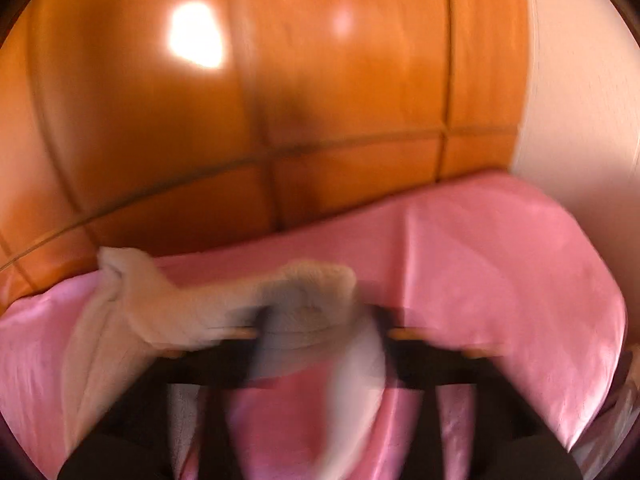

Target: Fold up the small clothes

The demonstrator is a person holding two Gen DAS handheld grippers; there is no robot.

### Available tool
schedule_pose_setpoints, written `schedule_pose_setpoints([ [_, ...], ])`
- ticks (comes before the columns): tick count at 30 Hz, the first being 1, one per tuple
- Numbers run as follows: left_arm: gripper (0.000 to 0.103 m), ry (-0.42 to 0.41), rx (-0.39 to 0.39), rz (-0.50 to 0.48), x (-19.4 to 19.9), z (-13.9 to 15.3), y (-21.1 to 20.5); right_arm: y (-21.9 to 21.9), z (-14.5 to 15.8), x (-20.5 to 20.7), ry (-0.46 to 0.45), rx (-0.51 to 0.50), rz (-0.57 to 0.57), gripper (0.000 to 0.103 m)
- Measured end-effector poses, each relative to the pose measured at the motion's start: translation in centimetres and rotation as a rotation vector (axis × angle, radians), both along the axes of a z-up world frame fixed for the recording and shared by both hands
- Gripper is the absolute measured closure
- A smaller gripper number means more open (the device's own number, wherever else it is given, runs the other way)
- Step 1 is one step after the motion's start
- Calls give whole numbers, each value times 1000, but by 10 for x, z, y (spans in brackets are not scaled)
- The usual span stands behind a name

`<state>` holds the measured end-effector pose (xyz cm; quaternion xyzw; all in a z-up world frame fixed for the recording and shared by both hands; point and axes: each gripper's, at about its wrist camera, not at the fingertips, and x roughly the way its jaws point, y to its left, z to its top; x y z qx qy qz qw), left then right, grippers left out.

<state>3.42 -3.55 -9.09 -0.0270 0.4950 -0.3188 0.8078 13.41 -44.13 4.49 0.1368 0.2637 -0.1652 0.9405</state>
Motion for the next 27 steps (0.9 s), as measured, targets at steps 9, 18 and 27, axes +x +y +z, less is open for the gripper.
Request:
schedule_pose_setpoints([
  [9,27,38,-20,-81,12,4,-53,59,-62,-38,32,207,327,12],
  [18,98,44,-20,90,28,2,-10,120,-140,-30,104,578,446,27],
  [27,98,-183,42,719,89,93,253,136,-146,-8,148,516,406,88],
])
